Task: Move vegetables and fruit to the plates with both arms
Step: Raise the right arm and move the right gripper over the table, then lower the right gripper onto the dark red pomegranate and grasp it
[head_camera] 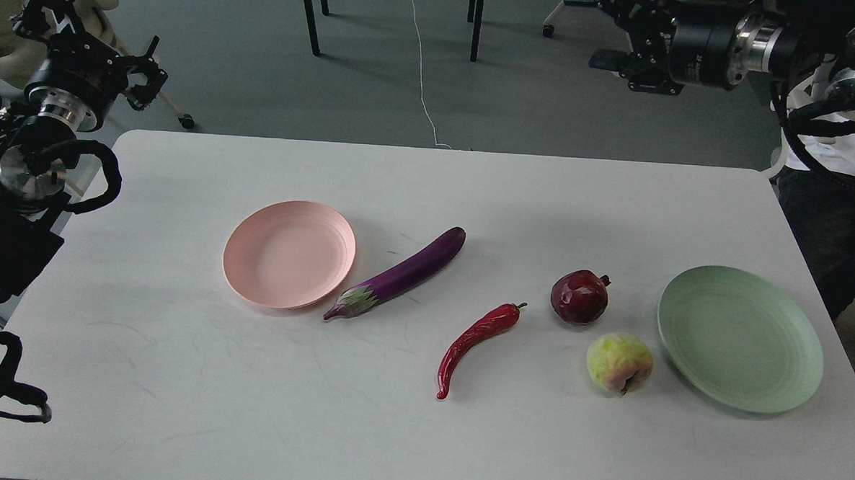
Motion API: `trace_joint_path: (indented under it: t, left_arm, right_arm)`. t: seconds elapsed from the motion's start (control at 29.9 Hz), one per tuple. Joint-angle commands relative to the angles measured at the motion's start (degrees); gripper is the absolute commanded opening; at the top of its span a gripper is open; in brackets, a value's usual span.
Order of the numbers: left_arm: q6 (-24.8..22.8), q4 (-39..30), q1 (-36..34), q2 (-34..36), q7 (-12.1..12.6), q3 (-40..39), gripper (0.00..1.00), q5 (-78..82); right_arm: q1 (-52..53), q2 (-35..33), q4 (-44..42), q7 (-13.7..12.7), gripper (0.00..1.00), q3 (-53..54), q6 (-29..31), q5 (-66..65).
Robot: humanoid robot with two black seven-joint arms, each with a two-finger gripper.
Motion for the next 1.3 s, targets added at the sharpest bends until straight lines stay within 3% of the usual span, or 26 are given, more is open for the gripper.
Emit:
trace_joint_path:
  t: [0.0, 0.13, 0.4, 0.7, 0.87, 1.27]
  left_arm:
    - [0.0, 0.0, -0.1, 0.0, 0.3, 0.0, 0.99, 0.0]
    - [0.0, 0.0, -0.1, 0.0, 0.3, 0.0, 0.99, 0.0]
    - [0.0, 0.0, -0.1, 0.1, -0.1, 0.0, 0.99, -0.2]
    - [0.0, 0.0, 0.0, 0.1, -0.1, 0.0, 0.99, -0.2]
    - [0.0, 0.0, 0.0, 0.3, -0.2, 0.1, 0.99, -0.2]
    - [0.0, 0.0, 0.4, 1.0, -0.2, 0.0, 0.99, -0.4]
  right_arm:
    - [3.8, 3.4, 3.4, 0.0, 0.99, -7.7, 0.0, -8.6]
    - [8.3, 7.4, 7.4, 0.5, 0.99, -16.1, 0.0, -20.2]
    - [8.5, 8.7, 13.1, 4.7, 0.97, -26.9, -1.6, -39.4]
    - [4.4, 16.7, 7.4, 4.7, 0.96, -30.9, -4.5, -39.9]
    - [1.7, 19.6, 3.9, 4.7, 0.91, -31.1, -5.7, -39.9]
    - [0.0, 21.1, 2.5, 4.0, 0.87, -34.4, -5.9, -41.6]
